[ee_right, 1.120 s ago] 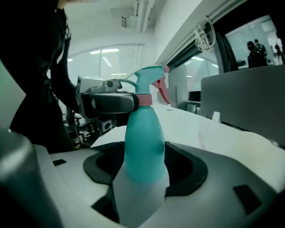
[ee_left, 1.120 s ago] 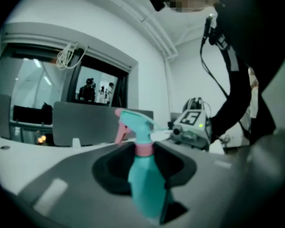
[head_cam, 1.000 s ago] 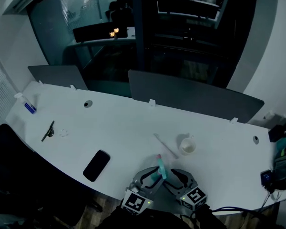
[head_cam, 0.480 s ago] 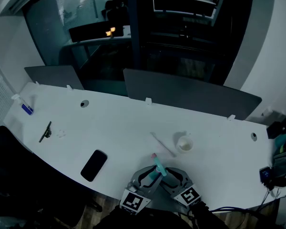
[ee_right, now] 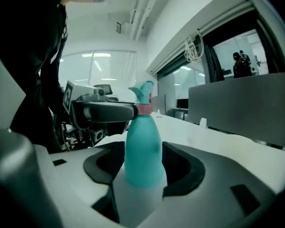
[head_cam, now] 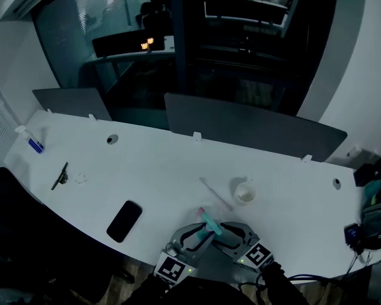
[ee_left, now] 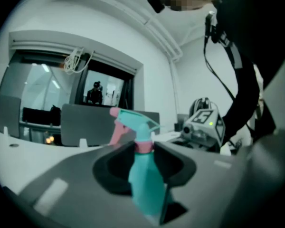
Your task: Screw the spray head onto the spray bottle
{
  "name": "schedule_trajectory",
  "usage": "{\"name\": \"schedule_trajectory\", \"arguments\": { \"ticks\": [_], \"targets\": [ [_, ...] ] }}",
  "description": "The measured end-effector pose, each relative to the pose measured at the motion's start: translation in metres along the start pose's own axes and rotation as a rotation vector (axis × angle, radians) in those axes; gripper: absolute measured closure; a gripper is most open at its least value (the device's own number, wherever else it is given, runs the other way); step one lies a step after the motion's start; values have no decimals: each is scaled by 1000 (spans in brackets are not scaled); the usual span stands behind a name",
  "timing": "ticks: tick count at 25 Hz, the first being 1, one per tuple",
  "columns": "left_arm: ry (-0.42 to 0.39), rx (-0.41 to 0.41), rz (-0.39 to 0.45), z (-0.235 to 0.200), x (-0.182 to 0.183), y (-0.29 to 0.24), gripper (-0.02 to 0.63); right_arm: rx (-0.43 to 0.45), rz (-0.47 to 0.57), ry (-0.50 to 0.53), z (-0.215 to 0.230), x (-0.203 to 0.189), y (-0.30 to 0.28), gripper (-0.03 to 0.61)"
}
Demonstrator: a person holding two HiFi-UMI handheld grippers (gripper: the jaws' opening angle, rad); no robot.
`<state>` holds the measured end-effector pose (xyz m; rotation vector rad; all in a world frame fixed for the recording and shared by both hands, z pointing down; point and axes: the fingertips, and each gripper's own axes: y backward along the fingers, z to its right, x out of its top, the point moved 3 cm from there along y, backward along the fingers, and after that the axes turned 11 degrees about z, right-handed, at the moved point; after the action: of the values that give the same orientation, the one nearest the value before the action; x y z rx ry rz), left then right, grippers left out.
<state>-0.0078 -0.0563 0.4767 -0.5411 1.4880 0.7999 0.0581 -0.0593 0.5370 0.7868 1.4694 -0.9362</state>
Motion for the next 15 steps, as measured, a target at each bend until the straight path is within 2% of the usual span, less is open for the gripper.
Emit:
{"name": "schedule_trajectory", "arguments": {
  "ticks": [3,5,10,15],
  "targets": [
    [14,52,19,-4,2,3,485,-97,13,-32,1,5,10,334],
    [37,65,22,-5,3,7,485,-126,22,-45,0,4,16,334],
    [10,34,-10,-3,-3,6,483,-152,46,-59,-2,11,17,334],
    [47,34,13,0,4,-4,477,-160,50,-54,-2,16,16,334]
  ]
}}
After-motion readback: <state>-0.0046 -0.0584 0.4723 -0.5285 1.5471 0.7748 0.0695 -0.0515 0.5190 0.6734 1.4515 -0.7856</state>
